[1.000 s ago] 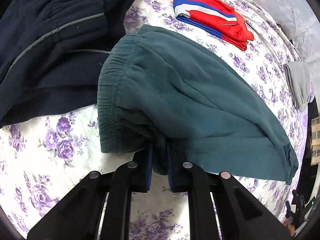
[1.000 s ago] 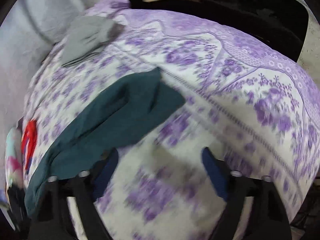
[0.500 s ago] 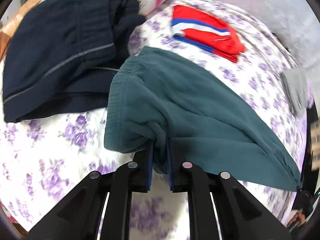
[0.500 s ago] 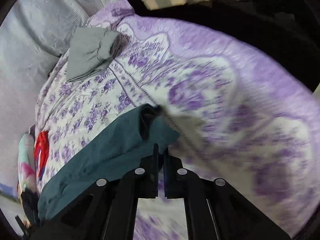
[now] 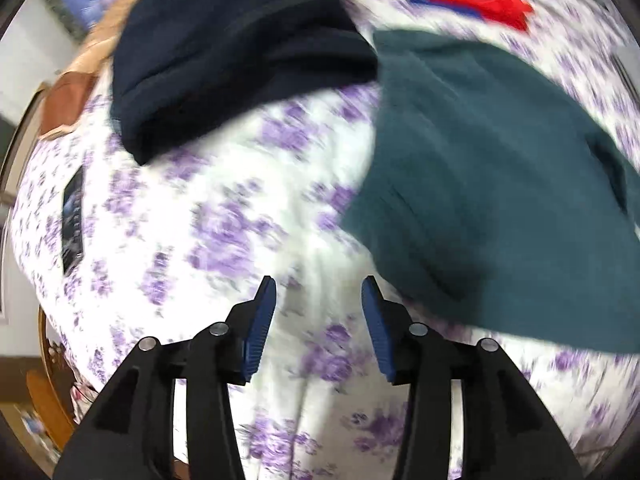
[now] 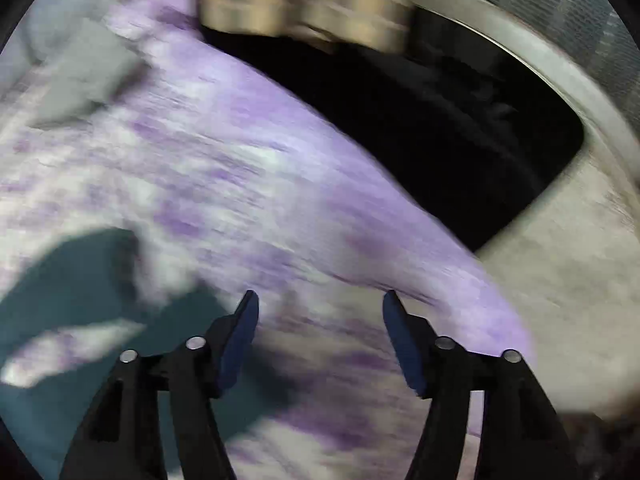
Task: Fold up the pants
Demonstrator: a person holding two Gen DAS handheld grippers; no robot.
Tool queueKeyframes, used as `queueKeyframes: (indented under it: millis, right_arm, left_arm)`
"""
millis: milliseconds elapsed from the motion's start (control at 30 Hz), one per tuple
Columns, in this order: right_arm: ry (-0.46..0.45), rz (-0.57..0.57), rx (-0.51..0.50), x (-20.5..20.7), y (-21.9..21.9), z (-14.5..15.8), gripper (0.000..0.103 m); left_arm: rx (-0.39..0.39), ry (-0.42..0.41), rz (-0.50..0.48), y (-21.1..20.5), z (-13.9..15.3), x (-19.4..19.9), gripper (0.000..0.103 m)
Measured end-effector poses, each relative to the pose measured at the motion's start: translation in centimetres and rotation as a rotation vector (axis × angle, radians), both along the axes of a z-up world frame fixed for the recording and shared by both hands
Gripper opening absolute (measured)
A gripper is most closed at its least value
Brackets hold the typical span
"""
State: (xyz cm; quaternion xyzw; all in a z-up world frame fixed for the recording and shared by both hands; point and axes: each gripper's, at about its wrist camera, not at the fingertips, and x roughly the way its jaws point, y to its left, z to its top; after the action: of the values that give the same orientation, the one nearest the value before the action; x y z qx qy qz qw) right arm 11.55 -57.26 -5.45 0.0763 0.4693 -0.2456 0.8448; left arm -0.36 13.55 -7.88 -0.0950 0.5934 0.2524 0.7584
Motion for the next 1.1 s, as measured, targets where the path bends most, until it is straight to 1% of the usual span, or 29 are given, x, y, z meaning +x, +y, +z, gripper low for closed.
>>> queueKeyframes:
  millis: [33,67,133,167,200,233,267,300,333,367,433,500,533,567,600,633,667,700,733,800,833,900,967,1000,1067,1100]
  right_arm:
    - [-0.021,0.044,0.047,1.0,0.8,0.0,0.065]
    - [-0.044,0.089,0.117,2.3,1.7,-0.1,0.065]
    - [-0.068,0.145,0.212,4.3,2.9,-0.9,0.065]
    - [-0.069,0.159,0.235,5.8,3.6,-1.4,0.065]
    - [-0.056,0.170,0.247,7.4,4.2,-2.1,0.065]
    - [-0.049,0.175,0.252,8.0,4.4,-2.5,0.065]
    - [-0.036,0.187,0.282,9.2,4.5,-3.2,0.052]
    - [0.016,0.215,0.332,10.4,4.6,-4.3,0.028]
    - [0.067,0.240,0.373,10.6,4.8,-4.9,0.003]
    - [0.101,0.258,0.407,11.3,4.8,-4.8,0.003]
    - [0.014,0.311,0.363,11.2,4.6,-2.0,0.003]
    - [-0.068,0.296,0.269,11.7,3.2,0.7,0.003]
    - [-0.097,0.286,0.192,12.2,2.8,1.4,0.006]
    - [-0.107,0.284,0.101,12.9,2.8,1.6,0.023]
    - [-0.089,0.282,0.024,13.2,2.5,1.6,0.044]
    - [-0.040,0.272,-0.072,14.3,2.7,1.3,0.078]
    - [0.020,0.252,-0.177,15.1,2.6,1.0,0.079]
    - [0.041,0.250,-0.221,15.4,2.4,0.9,0.079]
    - [0.035,0.262,-0.210,15.6,2.0,0.9,0.079]
    - [0.000,0.280,-0.139,16.0,1.6,0.9,0.079]
    - [-0.019,0.302,-0.077,16.4,1.2,0.7,0.078]
    - [-0.017,0.341,-0.012,17.6,1.6,-0.1,0.077]
    - [-0.020,0.365,0.038,19.0,1.6,-1.1,0.070]
    - [-0.018,0.374,0.053,19.6,1.6,-1.3,0.069]
    - [0.025,0.393,0.069,21.2,1.6,-2.5,0.064]
    - [0.105,0.433,0.098,22.4,2.0,-4.0,0.055]
  left_arm:
    - [0.007,-0.014,0.012,0.1,0.4,0.1,0.045]
    - [0.014,-0.028,0.018,0.0,0.7,0.3,0.049]
    - [0.027,-0.058,0.018,-0.8,1.3,0.8,0.053]
    - [0.024,-0.078,0.009,-1.6,1.6,1.2,0.055]
    - [0.016,-0.091,-0.003,-2.3,1.8,1.5,0.058]
    - [0.006,-0.102,-0.015,-3.1,1.8,1.7,0.061]
    - [-0.002,-0.114,-0.029,-4.1,1.9,2.0,0.062]
    - [-0.007,-0.131,-0.053,-5.4,2.0,2.3,0.062]
    - [-0.004,-0.141,-0.072,-6.4,1.9,3.0,0.062]
    - [0.004,-0.154,-0.101,-7.5,1.9,3.2,0.065]
    - [0.037,-0.166,-0.142,-9.1,1.3,3.9,0.066]
    - [0.065,-0.140,-0.155,-9.9,0.3,4.6,0.066]
    - [0.068,-0.109,-0.146,-10.3,-0.6,5.0,0.066]
    - [0.071,-0.090,-0.135,-10.5,-1.0,5.1,0.066]
    - [0.072,-0.074,-0.123,-10.6,-1.4,5.3,0.066]
    - [0.068,-0.069,-0.112,-10.8,-1.5,5.4,0.066]
    - [0.060,-0.072,-0.103,-11.1,-1.4,5.4,0.066]
    - [0.056,-0.076,-0.097,-11.2,-1.2,5.3,0.067]
    - [0.056,-0.076,-0.085,-11.4,-1.0,5.2,0.067]
    - [0.057,-0.068,-0.059,-11.3,-0.8,4.9,0.067]
    - [0.048,-0.067,-0.039,-11.3,-0.7,4.7,0.067]
    - [0.035,-0.069,-0.008,-11.0,-0.4,4.0,0.067]
    - [0.038,-0.058,0.006,-11.0,-0.3,3.6,0.067]
    - [0.046,-0.050,0.009,-11.1,-0.3,3.5,0.067]
    - [0.069,-0.033,0.013,-11.1,-0.3,3.3,0.067]
    - [0.076,-0.032,0.016,-11.1,-0.2,3.3,0.067]
